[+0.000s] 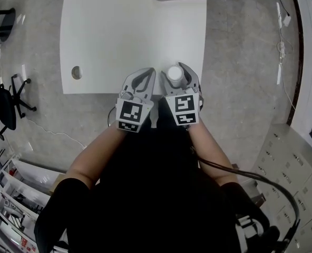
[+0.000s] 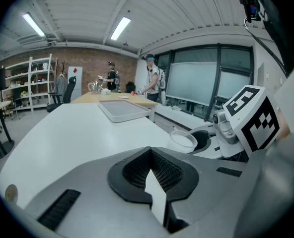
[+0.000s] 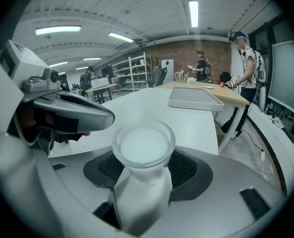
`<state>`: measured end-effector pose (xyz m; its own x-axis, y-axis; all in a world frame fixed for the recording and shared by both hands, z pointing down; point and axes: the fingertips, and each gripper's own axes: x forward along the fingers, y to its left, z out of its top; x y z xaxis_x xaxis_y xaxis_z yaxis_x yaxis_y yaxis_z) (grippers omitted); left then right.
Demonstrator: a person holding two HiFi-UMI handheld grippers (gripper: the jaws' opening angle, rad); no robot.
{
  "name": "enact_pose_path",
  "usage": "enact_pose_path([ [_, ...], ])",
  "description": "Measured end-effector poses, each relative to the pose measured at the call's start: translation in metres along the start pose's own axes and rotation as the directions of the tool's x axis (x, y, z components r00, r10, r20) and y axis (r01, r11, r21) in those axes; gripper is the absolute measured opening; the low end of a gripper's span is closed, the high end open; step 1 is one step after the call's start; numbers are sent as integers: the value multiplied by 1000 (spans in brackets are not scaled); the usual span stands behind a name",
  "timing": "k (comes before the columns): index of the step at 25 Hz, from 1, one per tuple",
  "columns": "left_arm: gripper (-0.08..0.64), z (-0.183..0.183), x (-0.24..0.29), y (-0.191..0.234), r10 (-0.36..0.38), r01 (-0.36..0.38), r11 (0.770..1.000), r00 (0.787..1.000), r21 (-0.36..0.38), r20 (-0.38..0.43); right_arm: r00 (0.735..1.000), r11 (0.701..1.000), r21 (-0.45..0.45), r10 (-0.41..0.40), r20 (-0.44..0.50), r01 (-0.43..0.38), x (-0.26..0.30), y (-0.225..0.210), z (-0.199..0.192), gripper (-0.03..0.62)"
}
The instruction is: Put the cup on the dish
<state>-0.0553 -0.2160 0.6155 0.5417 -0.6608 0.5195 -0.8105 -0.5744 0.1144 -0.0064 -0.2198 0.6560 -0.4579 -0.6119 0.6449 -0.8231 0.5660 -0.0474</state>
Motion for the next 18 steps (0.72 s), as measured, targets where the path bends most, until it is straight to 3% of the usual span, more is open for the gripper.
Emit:
enact_pose_path([
  [18, 0, 81, -62, -37, 9, -19, 998, 989, 64, 149, 996, 1000, -26, 20, 87, -18, -109, 13, 72, 252],
])
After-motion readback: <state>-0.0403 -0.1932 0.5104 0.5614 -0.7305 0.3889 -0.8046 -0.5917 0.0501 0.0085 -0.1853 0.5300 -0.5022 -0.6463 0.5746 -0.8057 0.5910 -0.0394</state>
